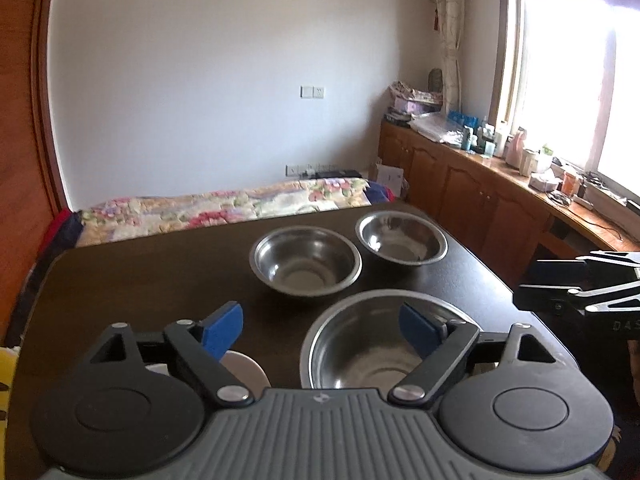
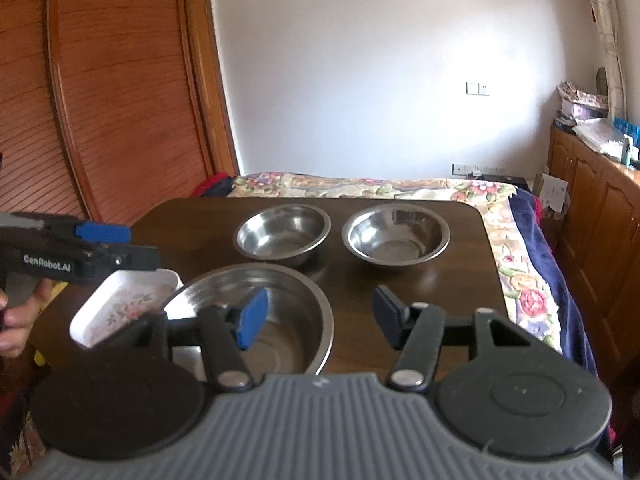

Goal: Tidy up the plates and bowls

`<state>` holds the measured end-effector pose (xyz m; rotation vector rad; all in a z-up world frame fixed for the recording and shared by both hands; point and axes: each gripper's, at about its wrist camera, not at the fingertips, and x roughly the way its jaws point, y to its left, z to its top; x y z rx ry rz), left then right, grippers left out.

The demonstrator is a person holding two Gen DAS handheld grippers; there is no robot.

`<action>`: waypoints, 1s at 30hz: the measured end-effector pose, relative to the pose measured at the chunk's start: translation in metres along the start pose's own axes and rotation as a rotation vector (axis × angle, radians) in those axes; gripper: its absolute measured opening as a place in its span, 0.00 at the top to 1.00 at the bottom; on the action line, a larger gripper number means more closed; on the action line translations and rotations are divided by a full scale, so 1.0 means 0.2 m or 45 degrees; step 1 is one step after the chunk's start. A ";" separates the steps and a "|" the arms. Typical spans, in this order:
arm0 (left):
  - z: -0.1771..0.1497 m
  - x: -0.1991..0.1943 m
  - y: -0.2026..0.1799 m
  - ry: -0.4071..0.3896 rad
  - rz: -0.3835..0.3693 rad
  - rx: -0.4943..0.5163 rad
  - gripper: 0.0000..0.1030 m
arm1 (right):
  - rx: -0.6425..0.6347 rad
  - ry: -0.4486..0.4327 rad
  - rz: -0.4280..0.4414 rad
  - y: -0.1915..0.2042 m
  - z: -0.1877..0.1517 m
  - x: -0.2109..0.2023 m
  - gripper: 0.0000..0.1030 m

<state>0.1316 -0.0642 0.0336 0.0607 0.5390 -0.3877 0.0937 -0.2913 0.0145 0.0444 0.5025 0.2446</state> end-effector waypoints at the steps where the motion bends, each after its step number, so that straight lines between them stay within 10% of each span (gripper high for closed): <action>1: 0.00 0.00 0.00 -0.006 0.000 -0.002 0.08 | -0.011 -0.010 -0.009 0.00 0.00 -0.01 0.42; 12: -0.01 -0.06 0.01 -0.130 0.041 -0.006 0.00 | -0.042 -0.092 -0.038 0.01 0.01 -0.08 0.01; 30: 0.19 0.27 0.21 -0.019 0.080 -0.038 0.00 | 0.001 -0.020 0.105 -0.16 0.20 0.25 0.01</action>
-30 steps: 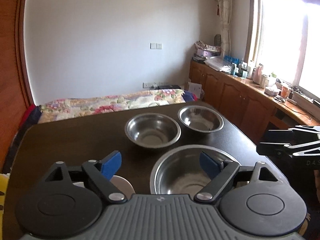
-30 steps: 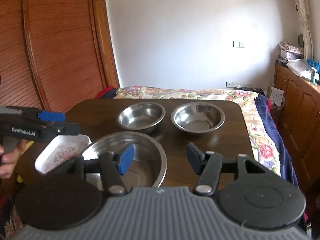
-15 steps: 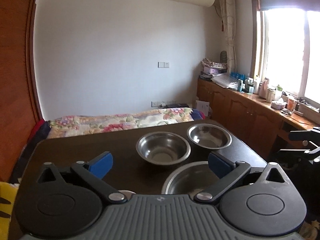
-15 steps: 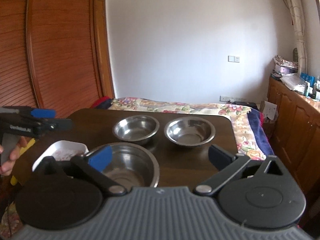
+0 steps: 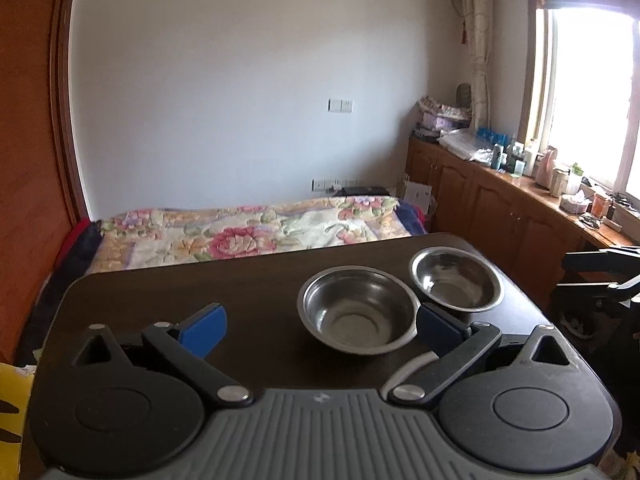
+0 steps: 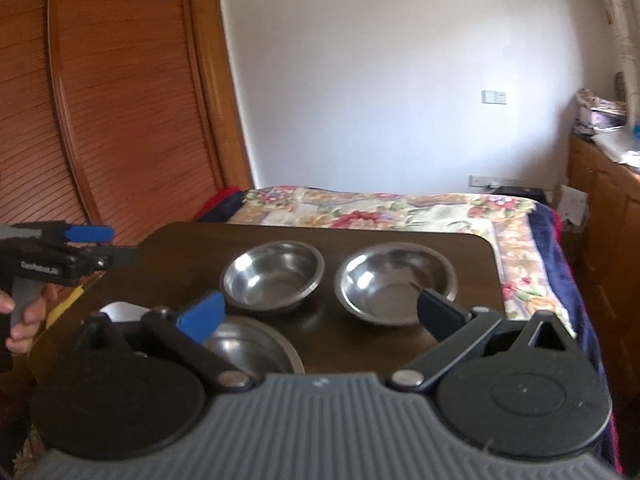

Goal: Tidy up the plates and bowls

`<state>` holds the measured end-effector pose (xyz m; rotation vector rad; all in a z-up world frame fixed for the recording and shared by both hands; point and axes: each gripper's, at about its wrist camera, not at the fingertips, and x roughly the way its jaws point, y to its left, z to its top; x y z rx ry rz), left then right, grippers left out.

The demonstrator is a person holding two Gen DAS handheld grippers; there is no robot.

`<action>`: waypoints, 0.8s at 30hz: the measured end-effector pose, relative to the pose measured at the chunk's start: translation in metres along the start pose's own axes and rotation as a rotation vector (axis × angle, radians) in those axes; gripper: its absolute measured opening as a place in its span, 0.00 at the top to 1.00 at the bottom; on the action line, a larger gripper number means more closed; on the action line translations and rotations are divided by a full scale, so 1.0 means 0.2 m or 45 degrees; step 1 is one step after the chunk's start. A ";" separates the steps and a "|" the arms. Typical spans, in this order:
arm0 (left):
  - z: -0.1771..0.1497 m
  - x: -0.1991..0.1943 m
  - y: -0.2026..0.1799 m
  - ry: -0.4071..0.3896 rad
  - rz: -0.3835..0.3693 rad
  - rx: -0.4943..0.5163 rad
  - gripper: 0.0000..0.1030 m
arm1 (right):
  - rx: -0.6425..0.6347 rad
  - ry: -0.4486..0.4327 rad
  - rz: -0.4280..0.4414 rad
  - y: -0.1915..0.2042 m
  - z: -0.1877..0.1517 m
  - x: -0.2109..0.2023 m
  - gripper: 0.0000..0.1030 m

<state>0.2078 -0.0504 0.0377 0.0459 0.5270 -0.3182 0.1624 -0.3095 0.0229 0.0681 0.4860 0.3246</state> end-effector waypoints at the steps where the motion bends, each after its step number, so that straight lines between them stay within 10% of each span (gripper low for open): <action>1: 0.01 0.04 0.01 0.019 0.004 0.001 0.00 | -0.001 0.011 0.021 0.00 0.02 0.04 0.02; 24: 0.09 0.67 0.16 0.343 -0.004 -0.080 0.53 | -0.055 0.226 0.165 0.02 0.21 0.59 0.20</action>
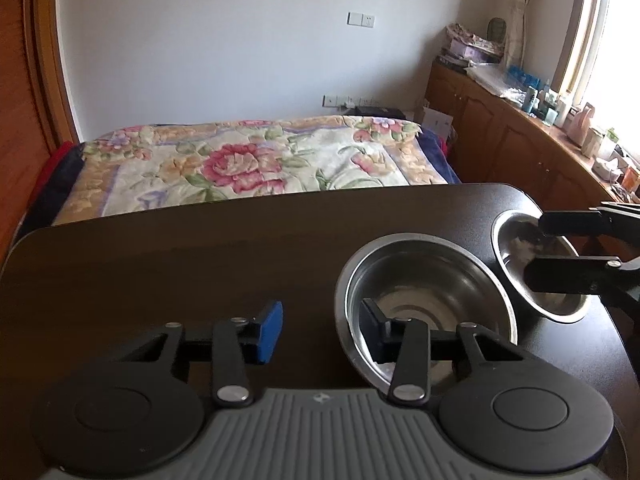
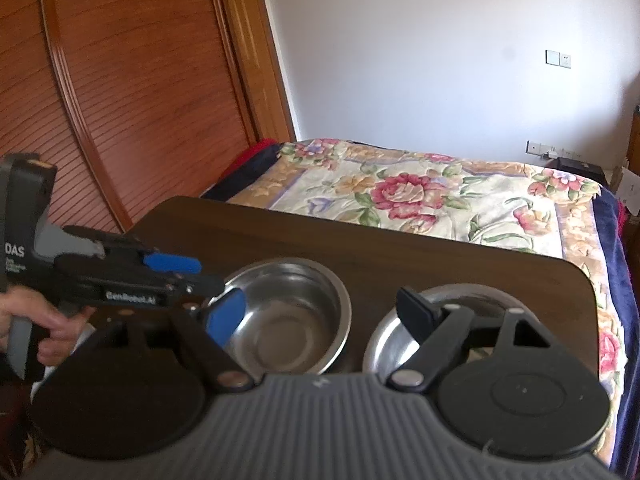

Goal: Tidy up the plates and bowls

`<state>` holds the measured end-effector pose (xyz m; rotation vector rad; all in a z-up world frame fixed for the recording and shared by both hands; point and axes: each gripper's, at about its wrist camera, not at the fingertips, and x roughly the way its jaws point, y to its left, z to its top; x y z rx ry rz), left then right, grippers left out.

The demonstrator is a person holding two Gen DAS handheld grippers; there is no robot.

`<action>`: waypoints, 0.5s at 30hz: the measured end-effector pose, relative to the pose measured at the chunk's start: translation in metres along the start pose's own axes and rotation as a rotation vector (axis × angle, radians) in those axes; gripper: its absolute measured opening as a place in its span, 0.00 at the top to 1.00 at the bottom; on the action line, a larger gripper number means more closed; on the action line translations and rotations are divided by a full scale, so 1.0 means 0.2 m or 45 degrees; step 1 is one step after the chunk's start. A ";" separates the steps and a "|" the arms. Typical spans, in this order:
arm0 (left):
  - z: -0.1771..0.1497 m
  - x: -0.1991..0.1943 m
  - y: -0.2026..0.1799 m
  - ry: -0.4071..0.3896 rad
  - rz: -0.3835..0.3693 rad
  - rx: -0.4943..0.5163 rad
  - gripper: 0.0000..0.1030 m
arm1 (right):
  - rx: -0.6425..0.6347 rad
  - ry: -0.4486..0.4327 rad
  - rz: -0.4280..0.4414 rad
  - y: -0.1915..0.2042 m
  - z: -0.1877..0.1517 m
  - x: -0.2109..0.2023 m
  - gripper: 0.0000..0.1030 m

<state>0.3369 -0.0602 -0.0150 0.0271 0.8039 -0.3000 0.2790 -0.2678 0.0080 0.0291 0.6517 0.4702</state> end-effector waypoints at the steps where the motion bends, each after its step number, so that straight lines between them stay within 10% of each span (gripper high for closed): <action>1: 0.00 0.01 0.00 0.011 0.000 0.004 0.55 | -0.001 0.004 0.002 0.00 0.01 0.01 0.20; 8: 0.00 0.05 0.02 0.040 -0.028 -0.005 0.80 | -0.036 0.047 -0.005 0.02 0.04 0.07 0.29; 15: 0.00 0.05 0.03 0.023 -0.033 -0.004 0.80 | -0.045 0.126 -0.019 0.04 0.05 0.14 0.48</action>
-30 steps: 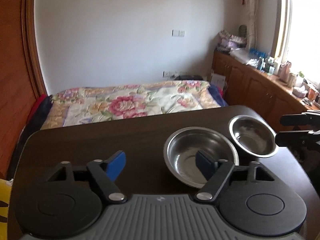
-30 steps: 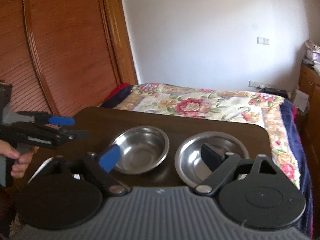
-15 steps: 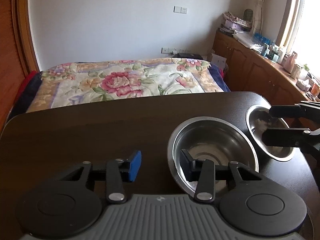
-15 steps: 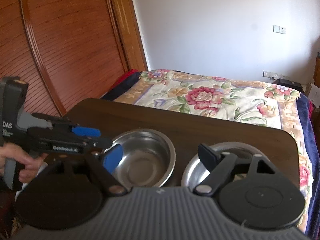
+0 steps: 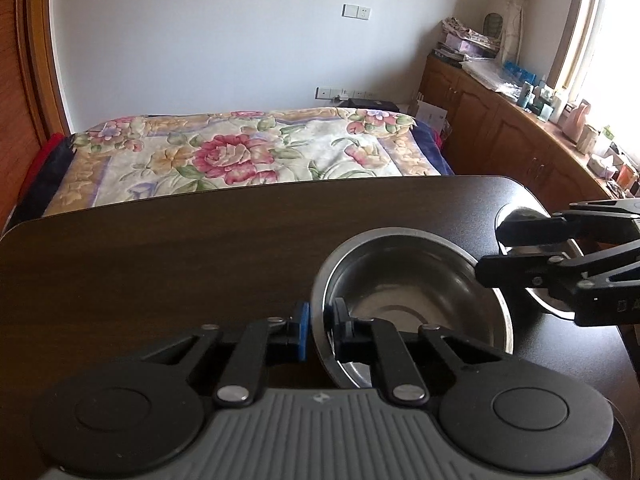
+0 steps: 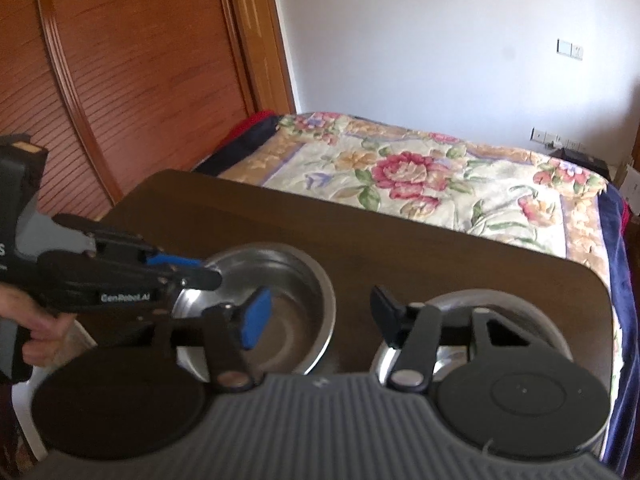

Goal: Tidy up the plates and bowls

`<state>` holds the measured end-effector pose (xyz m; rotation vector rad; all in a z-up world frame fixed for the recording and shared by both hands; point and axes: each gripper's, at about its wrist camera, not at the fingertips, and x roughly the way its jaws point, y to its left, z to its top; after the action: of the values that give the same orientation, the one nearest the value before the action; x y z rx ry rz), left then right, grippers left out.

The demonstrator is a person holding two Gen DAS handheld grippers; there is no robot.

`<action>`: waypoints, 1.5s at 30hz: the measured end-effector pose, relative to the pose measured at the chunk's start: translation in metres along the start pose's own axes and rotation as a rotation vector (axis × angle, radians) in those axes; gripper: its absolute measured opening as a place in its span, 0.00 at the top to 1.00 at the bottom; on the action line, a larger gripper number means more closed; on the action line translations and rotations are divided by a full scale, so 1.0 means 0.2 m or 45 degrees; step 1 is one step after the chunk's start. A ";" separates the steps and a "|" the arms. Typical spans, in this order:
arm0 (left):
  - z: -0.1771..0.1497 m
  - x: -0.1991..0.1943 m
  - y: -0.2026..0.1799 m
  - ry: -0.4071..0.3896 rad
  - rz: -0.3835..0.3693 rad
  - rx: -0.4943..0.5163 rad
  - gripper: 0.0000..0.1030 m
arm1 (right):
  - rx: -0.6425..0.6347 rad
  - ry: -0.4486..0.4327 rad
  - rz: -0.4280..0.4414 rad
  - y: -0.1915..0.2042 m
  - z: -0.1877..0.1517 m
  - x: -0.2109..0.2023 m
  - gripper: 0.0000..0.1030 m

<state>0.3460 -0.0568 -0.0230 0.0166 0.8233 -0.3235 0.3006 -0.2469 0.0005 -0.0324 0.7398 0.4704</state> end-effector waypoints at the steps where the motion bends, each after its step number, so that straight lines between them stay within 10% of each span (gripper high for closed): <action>1: 0.00 0.00 -0.01 0.000 0.001 0.002 0.80 | -0.001 0.007 0.000 0.00 0.00 0.01 0.49; 18: -0.01 0.00 0.00 -0.012 -0.001 0.005 0.79 | -0.021 0.134 -0.043 0.07 -0.01 0.12 0.50; 23: -0.01 0.00 0.02 -0.020 0.016 0.003 0.80 | -0.025 0.163 -0.041 0.09 -0.04 0.16 0.69; 26: 0.00 -0.01 0.03 -0.022 0.000 -0.012 0.80 | -0.022 0.149 -0.077 0.08 -0.04 0.15 0.84; 45: 0.04 -0.34 -0.10 -0.205 0.027 0.029 0.80 | -0.035 -0.077 -0.126 0.12 0.03 -0.11 0.90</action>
<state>0.3026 -0.0578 0.0332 0.0205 0.6591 -0.3102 0.2807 -0.2337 0.0233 -0.0799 0.6691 0.3852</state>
